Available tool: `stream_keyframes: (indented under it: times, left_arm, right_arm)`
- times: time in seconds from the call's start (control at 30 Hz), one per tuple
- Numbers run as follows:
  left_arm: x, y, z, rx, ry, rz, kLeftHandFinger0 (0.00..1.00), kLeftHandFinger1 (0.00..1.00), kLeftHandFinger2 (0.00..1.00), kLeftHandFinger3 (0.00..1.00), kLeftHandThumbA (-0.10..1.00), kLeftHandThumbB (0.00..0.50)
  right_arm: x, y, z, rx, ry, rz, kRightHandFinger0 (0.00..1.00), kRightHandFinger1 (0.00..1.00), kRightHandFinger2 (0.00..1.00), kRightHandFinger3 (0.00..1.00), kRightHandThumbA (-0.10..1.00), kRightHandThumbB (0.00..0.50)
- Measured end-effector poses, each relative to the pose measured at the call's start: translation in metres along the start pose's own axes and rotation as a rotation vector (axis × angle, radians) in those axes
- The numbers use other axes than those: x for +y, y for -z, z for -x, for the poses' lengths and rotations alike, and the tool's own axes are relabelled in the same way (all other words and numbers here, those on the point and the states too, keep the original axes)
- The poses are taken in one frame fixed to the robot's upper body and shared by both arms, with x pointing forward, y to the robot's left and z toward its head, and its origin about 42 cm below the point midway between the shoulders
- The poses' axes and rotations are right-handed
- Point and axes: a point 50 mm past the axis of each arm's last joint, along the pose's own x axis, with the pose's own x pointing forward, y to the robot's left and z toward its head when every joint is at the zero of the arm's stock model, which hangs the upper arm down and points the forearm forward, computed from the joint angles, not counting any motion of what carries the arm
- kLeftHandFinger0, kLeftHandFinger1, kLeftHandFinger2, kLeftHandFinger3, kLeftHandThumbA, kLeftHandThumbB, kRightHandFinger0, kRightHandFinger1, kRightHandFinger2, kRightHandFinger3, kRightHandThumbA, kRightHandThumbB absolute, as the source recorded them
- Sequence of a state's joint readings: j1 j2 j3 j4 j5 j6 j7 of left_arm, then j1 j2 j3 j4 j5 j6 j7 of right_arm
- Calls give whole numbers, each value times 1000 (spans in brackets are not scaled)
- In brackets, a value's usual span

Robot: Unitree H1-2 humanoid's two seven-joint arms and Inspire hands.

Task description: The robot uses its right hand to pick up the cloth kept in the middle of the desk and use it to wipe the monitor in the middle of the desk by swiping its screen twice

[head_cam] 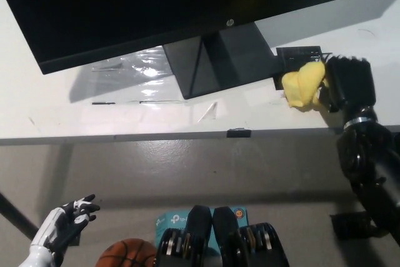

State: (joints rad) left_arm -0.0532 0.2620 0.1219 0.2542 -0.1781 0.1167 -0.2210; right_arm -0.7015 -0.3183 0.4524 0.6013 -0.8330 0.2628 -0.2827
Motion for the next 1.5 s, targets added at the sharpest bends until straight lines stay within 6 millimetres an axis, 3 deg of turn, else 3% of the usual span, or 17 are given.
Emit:
stream_keyframes:
  times: [0.1,0.2,0.23,0.27,0.3,0.33,0.37,0.4,0.5,0.63,0.73,0.8,1.17,1.33,1.37,1.47,1.5]
  left_arm:
    - [0,0,0,-2,-1,0,902,862,906,1000,394,121]
    - [1,0,0,-2,-1,0,908,871,919,1000,394,113]
    - [1,0,1,-2,-1,0,909,871,919,1000,391,109]
    - [1,0,1,-1,-1,0,909,871,917,1000,389,118]
    - [1,1,1,-1,-2,0,909,871,915,1000,388,119]
    - [1,1,2,-1,-2,0,909,869,910,1000,385,124]
    - [1,1,2,-1,-2,-1,919,871,913,1000,388,111]
    - [1,1,2,-1,-2,-1,923,871,914,1000,391,109]
    - [1,1,2,-2,-3,-1,921,862,910,1000,407,108]
    - [1,1,2,-2,-3,-1,943,880,924,1000,410,116]
    - [1,1,2,-2,-3,-1,936,880,931,1000,386,85]
    - [1,1,2,-2,-4,0,928,879,930,1000,381,90]
    - [3,0,2,-5,-10,0,940,900,950,1000,391,82]
    - [4,-1,1,-11,-11,0,943,909,971,1000,391,74]
    - [4,-1,1,-10,-12,0,944,912,973,1000,390,68]
    - [4,-1,2,-10,-12,0,961,920,980,1000,387,58]
    - [4,0,2,-10,-13,0,965,919,981,1000,387,58]
  right_arm:
    - [10,-6,-4,-2,-36,30,0,109,480,559,-100,87]
    - [19,-11,-7,3,-62,45,0,51,335,757,-100,87]
    - [19,-13,-8,2,-59,44,0,83,369,796,-100,74]
    - [19,-15,-9,1,-57,44,137,339,675,1000,129,80]
    - [18,-17,-10,-2,-58,47,62,297,602,1000,152,83]
    - [17,-19,-10,-8,-63,50,116,400,738,1000,186,116]
    - [16,-21,-10,-12,-66,52,784,1000,1000,1000,273,136]
    - [14,-25,-10,-20,-72,48,1000,1000,1000,1000,275,130]
    - [2,-35,-11,-43,-75,18,1000,1000,1000,1000,434,266]
    - [-19,-49,-12,-51,-77,-29,1000,1000,1000,1000,416,346]
    - [-32,-52,-11,-49,-85,-64,1000,1000,1000,1000,515,469]
    - [-44,-50,-9,-45,-95,-87,1000,1000,1000,1000,534,500]
    - [-79,-8,4,11,-181,-114,1000,1000,1000,1000,481,494]
    - [-96,5,25,4,-189,-156,1000,1000,1000,1000,386,329]
    - [-101,6,31,-3,-181,-173,1000,1000,1000,1000,309,306]
    - [-110,13,56,-13,-160,-227,986,1000,1000,1000,330,248]
    - [-112,14,65,-18,-148,-241,840,1000,1000,1000,325,237]
